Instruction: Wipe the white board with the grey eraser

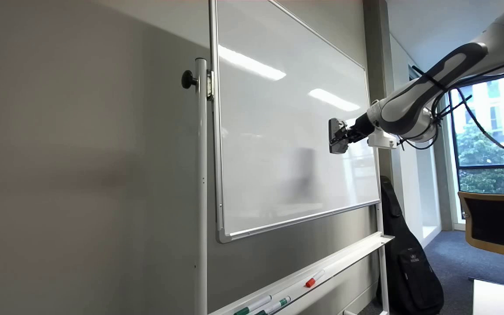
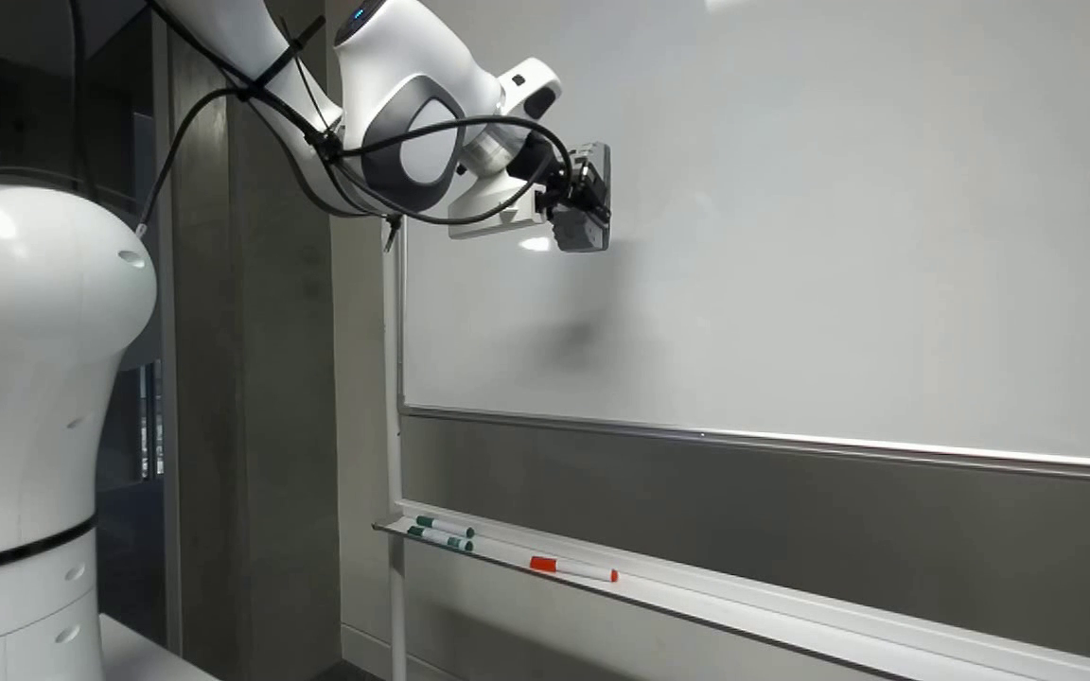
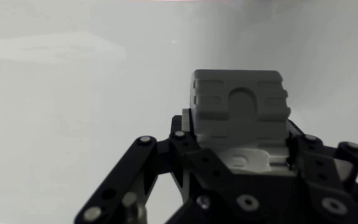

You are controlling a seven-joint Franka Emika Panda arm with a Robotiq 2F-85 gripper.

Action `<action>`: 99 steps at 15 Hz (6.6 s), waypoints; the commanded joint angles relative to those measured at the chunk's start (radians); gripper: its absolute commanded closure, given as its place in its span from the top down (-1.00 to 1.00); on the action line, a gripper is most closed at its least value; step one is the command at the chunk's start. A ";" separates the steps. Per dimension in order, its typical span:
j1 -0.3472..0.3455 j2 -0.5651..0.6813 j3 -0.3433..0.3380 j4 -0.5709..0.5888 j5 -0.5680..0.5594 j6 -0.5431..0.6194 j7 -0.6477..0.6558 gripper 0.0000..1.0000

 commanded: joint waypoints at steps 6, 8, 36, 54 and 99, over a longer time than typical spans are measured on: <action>0.000 0.000 0.000 0.000 0.000 0.000 0.000 0.25; 0.000 0.000 0.000 0.000 0.000 0.000 0.000 0.25; -0.306 0.102 0.205 0.029 0.033 -0.864 0.002 -0.25; -0.307 0.095 0.219 0.009 0.028 -0.887 -0.013 0.25; -0.505 1.108 0.452 0.525 0.157 -0.374 -0.180 -0.25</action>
